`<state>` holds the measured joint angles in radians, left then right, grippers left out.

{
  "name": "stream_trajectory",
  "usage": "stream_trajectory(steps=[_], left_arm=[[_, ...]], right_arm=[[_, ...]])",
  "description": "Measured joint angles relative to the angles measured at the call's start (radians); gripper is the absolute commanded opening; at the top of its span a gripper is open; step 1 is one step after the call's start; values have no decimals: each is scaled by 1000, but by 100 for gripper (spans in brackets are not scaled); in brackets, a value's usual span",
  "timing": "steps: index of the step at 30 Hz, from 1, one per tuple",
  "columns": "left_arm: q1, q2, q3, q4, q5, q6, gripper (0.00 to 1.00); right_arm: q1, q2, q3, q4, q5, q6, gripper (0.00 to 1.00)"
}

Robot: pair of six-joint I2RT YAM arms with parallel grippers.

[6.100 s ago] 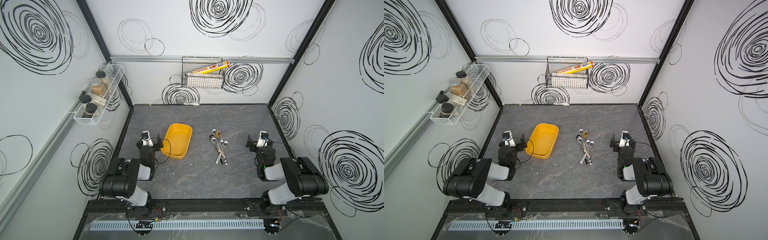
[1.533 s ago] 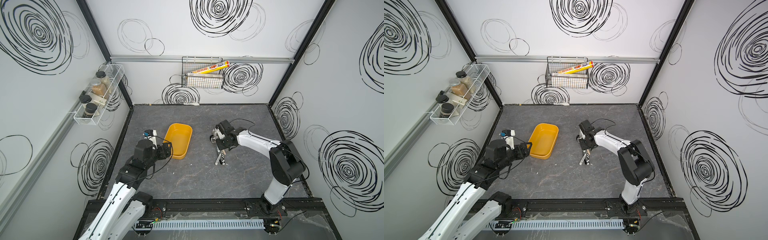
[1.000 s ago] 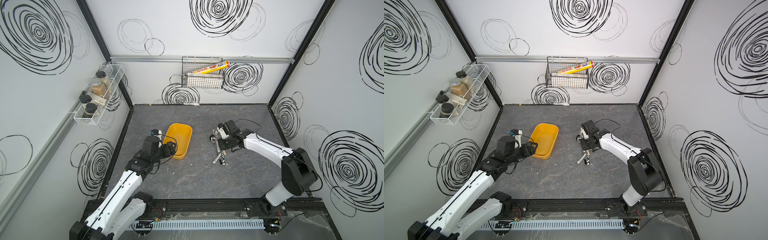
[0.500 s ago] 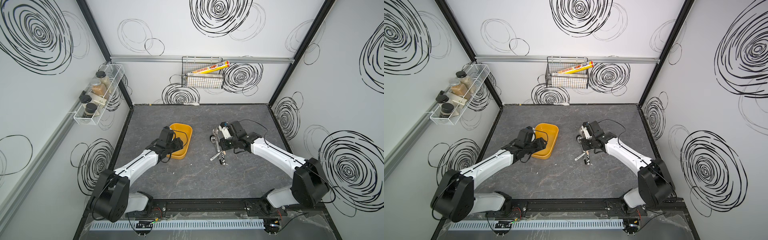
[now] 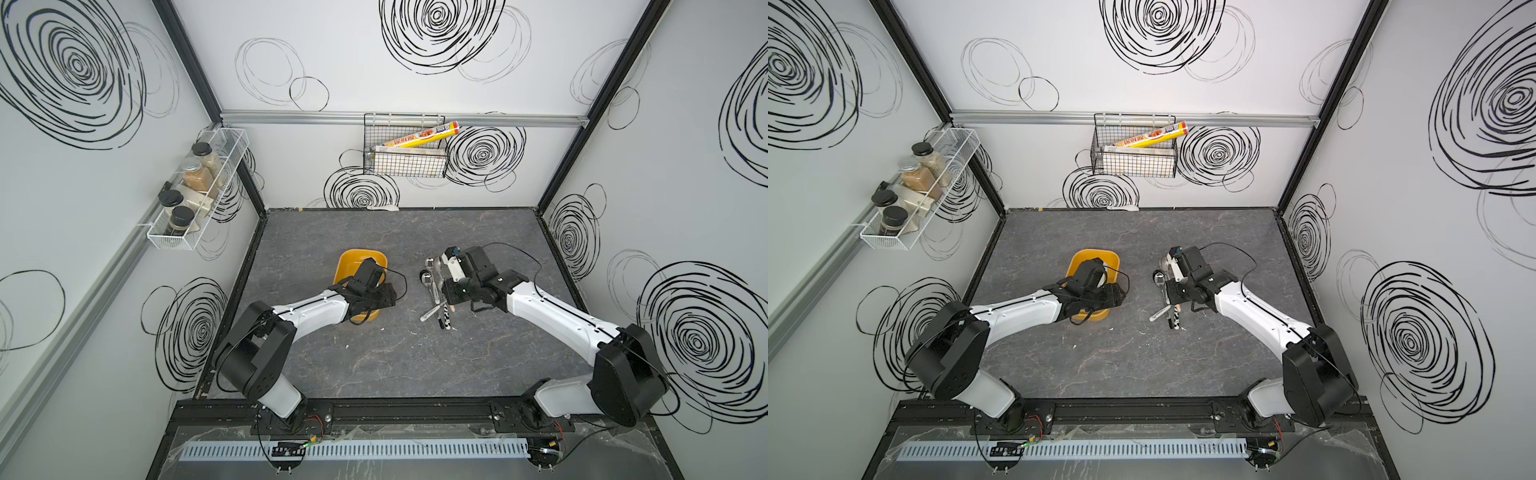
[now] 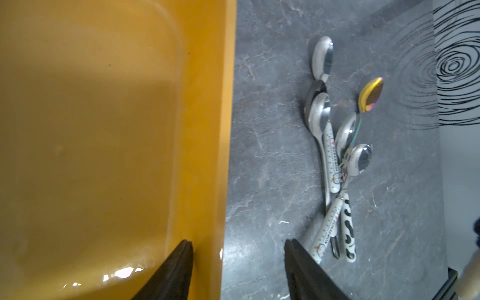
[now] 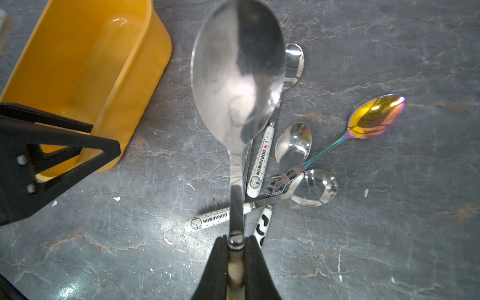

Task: Put the spoon into the storage box
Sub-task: Adjust the storage box at the center of the board, then place the spoon in the storage box.

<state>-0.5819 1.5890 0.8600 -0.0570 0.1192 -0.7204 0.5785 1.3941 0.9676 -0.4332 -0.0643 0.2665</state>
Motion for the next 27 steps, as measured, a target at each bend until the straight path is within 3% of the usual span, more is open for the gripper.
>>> stream_trajectory(steps=[8,13,16,21,27], left_arm=[[-84,12,58,-4,-4,-21,63],[-84,-13,82,-61,-42,-17,64],[-66,-97,84,-123,-77,0,65],[55,-340,80,-211,-109,37,66],[227,-618,40,-343,-145,106,66]], right_arm=[[0,0,-5,0,5,3,0],[0,0,0,-3,-17,9,0],[0,5,14,0,-92,40,0],[47,51,39,53,-210,150,0],[170,218,182,113,-255,271,0]])
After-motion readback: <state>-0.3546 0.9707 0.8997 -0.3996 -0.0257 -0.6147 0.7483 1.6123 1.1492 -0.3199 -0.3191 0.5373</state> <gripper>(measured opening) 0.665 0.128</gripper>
